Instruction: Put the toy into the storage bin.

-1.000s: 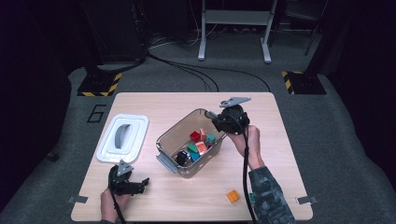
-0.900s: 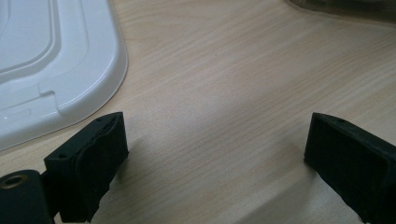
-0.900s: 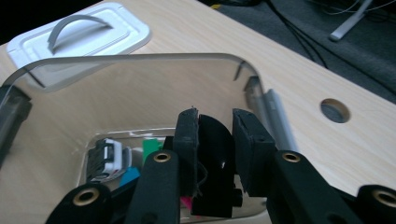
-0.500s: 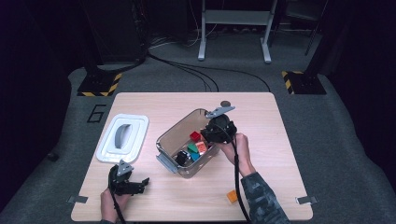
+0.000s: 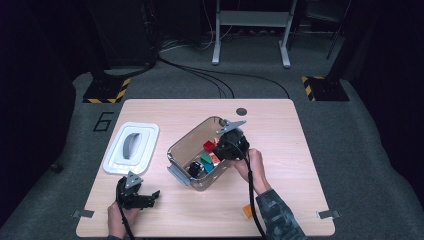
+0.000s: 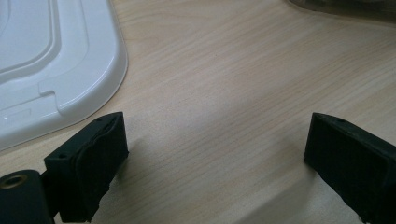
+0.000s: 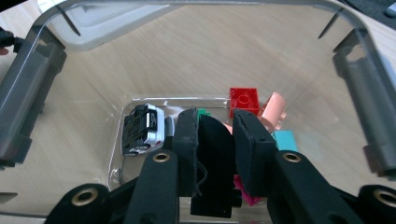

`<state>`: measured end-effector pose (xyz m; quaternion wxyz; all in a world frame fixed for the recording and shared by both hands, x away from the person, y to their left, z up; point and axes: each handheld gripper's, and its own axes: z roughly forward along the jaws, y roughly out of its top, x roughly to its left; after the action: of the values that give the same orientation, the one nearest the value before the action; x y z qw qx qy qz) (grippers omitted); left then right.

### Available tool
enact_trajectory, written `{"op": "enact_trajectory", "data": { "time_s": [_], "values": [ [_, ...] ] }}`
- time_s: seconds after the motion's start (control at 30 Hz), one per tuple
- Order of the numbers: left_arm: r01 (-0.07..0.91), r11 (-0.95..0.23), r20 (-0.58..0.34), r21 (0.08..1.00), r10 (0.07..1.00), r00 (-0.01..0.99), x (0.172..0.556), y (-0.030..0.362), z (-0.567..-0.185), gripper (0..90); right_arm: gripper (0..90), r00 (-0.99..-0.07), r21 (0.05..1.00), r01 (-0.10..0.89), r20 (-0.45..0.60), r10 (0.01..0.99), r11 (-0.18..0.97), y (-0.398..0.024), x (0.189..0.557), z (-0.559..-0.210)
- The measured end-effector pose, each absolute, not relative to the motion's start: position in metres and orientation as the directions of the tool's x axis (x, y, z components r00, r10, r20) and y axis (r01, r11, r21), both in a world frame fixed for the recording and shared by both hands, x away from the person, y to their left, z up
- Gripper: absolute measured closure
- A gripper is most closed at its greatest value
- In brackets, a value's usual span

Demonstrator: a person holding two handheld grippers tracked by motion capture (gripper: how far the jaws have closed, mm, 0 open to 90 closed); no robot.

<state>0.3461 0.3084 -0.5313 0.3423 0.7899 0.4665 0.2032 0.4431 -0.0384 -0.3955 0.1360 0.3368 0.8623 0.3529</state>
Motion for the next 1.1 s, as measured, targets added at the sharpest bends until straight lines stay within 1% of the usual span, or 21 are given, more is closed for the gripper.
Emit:
{"op": "enact_trajectory", "data": {
  "time_s": [0.23, 0.37, 0.4, 0.43, 0.47, 0.5, 0.63, 0.67, 0.77, 0.8, 0.83, 0.87, 0.93, 1.1],
  "values": [
    [0.598, -0.331, 0.002, 0.730, 0.876, 0.483, 0.346, 0.309, -0.531, 5.8, 70.9, -0.742, 0.684, 0.493, 0.008, 0.670, 0.538, -0.035, 0.443, -0.402],
    [0.598, -0.331, 0.002, 0.730, 0.876, 0.482, 0.346, 0.308, -0.531, 5.8, 69.0, -0.745, 0.688, 0.489, 0.009, 0.667, 0.536, -0.036, 0.442, -0.402],
    [0.598, -0.331, 0.002, 0.730, 0.876, 0.482, 0.346, 0.309, -0.531, 5.8, 63.1, -0.744, 0.692, 0.489, 0.013, 0.668, 0.531, -0.037, 0.441, -0.401],
    [0.598, -0.331, 0.002, 0.730, 0.876, 0.482, 0.346, 0.309, -0.531, 5.8, 63.1, -0.744, 0.692, 0.489, 0.013, 0.668, 0.531, -0.037, 0.441, -0.401],
    [0.598, -0.330, 0.001, 0.730, 0.876, 0.482, 0.346, 0.308, -0.531, 5.8, 57.3, -0.741, 0.692, 0.493, 0.016, 0.671, 0.528, -0.039, 0.440, -0.400],
    [0.598, -0.330, 0.001, 0.730, 0.876, 0.482, 0.346, 0.308, -0.531, 5.8, 57.3, -0.741, 0.692, 0.493, 0.016, 0.671, 0.528, -0.039, 0.440, -0.400],
    [0.598, -0.331, 0.001, 0.730, 0.876, 0.483, 0.346, 0.309, -0.531, 5.8, 41.5, -0.732, 0.704, 0.491, 0.015, 0.681, 0.513, -0.045, 0.437, -0.396],
    [0.598, -0.331, 0.001, 0.730, 0.876, 0.482, 0.346, 0.308, -0.531, 5.8, 34.0, -0.726, 0.716, 0.487, 0.013, 0.687, 0.501, -0.050, 0.435, -0.392],
    [0.598, -0.330, 0.002, 0.730, 0.876, 0.482, 0.346, 0.308, -0.531, 5.8, 25.4, -0.723, 0.725, 0.482, 0.012, 0.691, 0.492, -0.057, 0.431, -0.388],
    [0.598, -0.331, 0.001, 0.730, 0.876, 0.482, 0.346, 0.308, -0.531, 5.8, 25.4, -0.723, 0.725, 0.482, 0.012, 0.691, 0.492, -0.057, 0.431, -0.388],
    [0.598, -0.330, 0.001, 0.730, 0.876, 0.482, 0.346, 0.308, -0.531, 5.8, 20.6, -0.715, 0.733, 0.483, 0.014, 0.699, 0.478, -0.063, 0.427, -0.384],
    [0.598, -0.331, 0.002, 0.730, 0.876, 0.482, 0.346, 0.309, -0.531, 5.8, 20.1, -0.713, 0.737, 0.480, 0.011, 0.702, 0.476, -0.065, 0.425, -0.383],
    [0.598, -0.331, 0.001, 0.730, 0.876, 0.482, 0.346, 0.308, -0.531, 5.8, 15.4, -0.703, 0.749, 0.473, 0.004, 0.711, 0.464, -0.071, 0.422, -0.380],
    [0.598, -0.331, 0.002, 0.730, 0.876, 0.483, 0.346, 0.309, -0.531, 5.8, 14.1, -0.685, 0.759, 0.474, 0.001, 0.728, 0.446, -0.086, 0.411, -0.375]
  ]
}}
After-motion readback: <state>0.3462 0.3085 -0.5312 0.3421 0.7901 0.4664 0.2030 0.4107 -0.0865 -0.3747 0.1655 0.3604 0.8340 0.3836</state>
